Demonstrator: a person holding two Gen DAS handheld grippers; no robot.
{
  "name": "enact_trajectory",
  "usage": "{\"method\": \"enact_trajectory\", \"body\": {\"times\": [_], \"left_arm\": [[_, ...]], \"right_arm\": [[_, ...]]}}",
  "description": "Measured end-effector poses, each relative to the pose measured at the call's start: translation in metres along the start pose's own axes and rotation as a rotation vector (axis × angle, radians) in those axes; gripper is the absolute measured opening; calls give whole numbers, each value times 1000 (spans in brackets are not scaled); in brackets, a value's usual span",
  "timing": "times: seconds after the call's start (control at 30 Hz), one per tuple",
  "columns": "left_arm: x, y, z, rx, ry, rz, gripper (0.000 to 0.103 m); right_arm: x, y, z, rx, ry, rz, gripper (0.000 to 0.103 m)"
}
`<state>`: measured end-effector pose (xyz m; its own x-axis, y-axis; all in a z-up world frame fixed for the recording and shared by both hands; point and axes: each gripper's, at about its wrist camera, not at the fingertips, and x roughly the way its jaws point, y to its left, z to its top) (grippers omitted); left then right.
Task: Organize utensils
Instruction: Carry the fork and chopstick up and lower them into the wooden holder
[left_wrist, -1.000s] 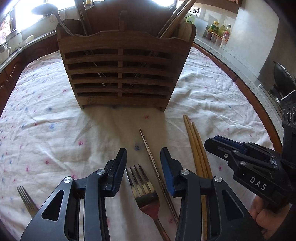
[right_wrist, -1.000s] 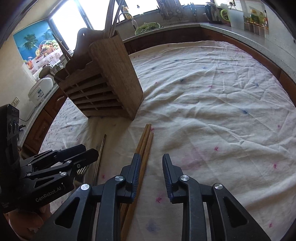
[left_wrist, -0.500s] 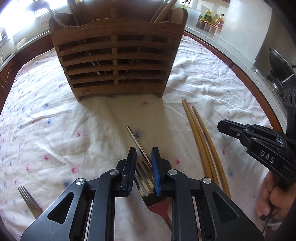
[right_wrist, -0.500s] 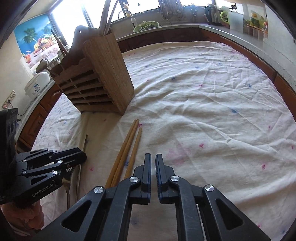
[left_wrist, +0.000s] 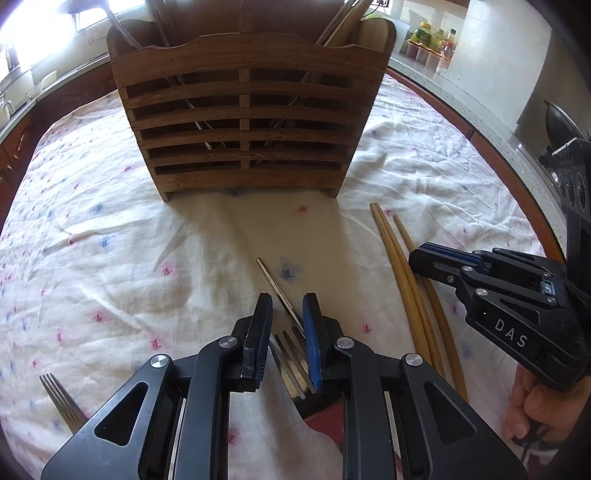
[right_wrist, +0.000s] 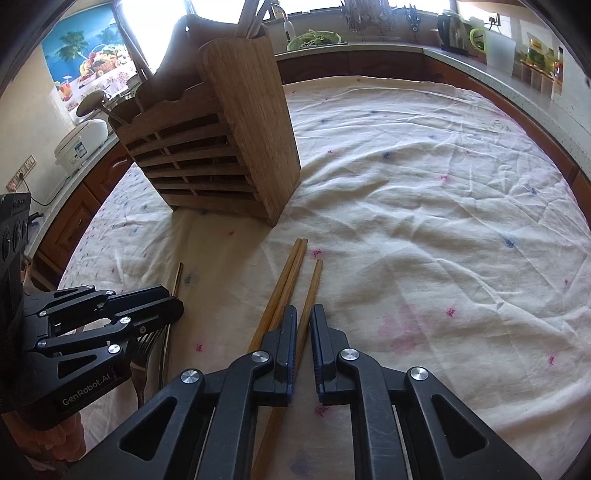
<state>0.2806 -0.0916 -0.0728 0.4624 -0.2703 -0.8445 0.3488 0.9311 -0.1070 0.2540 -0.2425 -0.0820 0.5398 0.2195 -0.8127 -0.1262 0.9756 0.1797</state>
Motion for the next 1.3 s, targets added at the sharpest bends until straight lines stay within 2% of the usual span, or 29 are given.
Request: {"method": "enact_trajectory", "body": {"times": [0.27,0.37,0.5,0.83,1.3], "left_arm": [[8,-7,10,32,-21,28,16],[9,-11,9,58,-45,52,9],[1,-6,6,20,-57,0,5],[-81,3,-2,-28,-219,-100,4],[-182,23,-32,-57,-411,-134,3]], "right_arm": [[14,1,17,-11,7,-17,10],[15,5,15,-47,-8,-31,9],[5,-2,11,-6,-26,5,6],[-81,-10,6,70,-207,92,5],[-161,6,2,59,-374,161,5]]}}
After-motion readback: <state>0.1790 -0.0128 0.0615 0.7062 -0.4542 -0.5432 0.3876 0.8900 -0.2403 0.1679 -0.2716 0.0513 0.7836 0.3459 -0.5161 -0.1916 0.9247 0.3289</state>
